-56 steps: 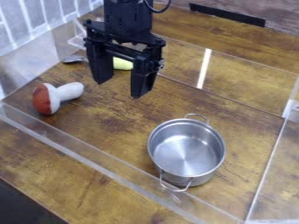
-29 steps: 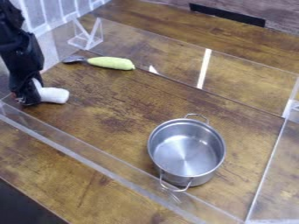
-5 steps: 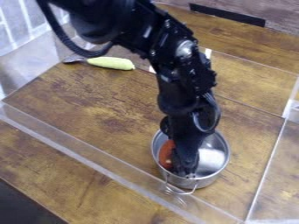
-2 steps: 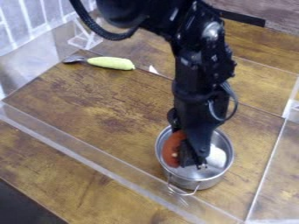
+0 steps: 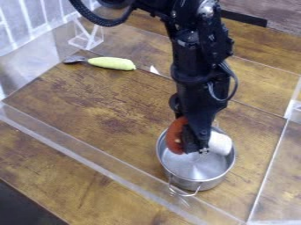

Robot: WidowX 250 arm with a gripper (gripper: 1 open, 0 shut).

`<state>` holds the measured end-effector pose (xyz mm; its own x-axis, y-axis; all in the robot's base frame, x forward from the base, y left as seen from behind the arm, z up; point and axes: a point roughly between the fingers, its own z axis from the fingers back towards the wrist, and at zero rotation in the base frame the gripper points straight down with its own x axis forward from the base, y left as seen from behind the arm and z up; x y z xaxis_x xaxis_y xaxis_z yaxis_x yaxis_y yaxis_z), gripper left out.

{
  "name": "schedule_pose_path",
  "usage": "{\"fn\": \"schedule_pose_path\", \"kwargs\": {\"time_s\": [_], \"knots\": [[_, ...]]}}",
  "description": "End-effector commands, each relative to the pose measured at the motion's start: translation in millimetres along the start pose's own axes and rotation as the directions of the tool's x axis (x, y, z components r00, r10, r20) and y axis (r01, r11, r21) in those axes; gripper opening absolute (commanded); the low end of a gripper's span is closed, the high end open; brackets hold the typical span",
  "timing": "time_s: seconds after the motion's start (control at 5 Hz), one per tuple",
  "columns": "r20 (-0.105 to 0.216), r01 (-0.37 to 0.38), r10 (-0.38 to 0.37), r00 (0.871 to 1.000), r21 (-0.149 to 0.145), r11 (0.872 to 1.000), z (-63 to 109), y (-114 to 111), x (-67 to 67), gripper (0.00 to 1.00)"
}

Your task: Put the mushroom in the silver pot

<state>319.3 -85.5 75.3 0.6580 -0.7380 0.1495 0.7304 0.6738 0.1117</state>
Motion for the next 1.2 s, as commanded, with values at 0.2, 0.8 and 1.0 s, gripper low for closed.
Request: {"fn": "schedule_pose_path", "kwargs": {"time_s": [0.2, 0.8, 1.0], "knots": [[0.056, -0.067, 0.066, 0.996, 0.008, 0.998, 6.2, 18.6, 5.1, 0.00], [0.040, -0.102, 0.103, 0.994, -0.016, 0.995, -1.1, 7.9, 16.1, 1.00], [0.035, -0.086, 0.087, 0.996, -0.023, 0.996, -0.4, -2.3, 29.3, 1.00]]}}
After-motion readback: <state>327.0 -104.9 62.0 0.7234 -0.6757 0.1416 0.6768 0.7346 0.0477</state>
